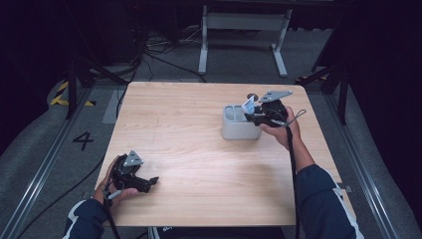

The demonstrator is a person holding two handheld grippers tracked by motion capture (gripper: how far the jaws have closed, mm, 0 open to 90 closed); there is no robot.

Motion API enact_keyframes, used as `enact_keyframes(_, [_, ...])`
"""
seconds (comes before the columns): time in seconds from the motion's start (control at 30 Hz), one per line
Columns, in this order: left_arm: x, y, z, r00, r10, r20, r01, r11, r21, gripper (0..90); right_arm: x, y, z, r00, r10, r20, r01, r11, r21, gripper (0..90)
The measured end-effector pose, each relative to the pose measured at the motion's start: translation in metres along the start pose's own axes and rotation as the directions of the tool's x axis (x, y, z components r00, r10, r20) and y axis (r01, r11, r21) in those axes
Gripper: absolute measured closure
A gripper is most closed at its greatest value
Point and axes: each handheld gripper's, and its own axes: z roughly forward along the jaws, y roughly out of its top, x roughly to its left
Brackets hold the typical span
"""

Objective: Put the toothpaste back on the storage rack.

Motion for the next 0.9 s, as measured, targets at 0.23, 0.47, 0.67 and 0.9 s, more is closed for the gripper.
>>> enact_keyframes(0.23, [0.0,0.0,0.0,1.0,0.0,0.0,0.0,1.0,0.0,0.4,0.002,0.0002,0.0002,0.9999,-0.012,0.005,0.012,1.0,-0.002,59.3])
enact_keyframes(0.47, [0.0001,0.0,-0.0002,1.0,0.0,-0.001,0.0,1.0,0.001,0.5,0.001,-0.0015,0.0008,0.9999,0.016,0.002,-0.016,1.0,-0.013,60.8])
enact_keyframes(0.67, [-0.0001,-0.0002,0.0,1.0,-0.002,0.002,0.002,1.0,-0.001,0.5,0.0,-0.0017,-0.0003,0.9998,0.015,0.012,-0.015,1.0,-0.011,58.9])
enact_keyframes(0.9, [-0.0001,-0.0002,-0.0001,1.0,-0.002,0.001,0.002,1.0,0.0,0.5,0.0021,-0.0014,-0.0005,0.9998,0.019,0.002,-0.019,1.0,-0.014,57.6])
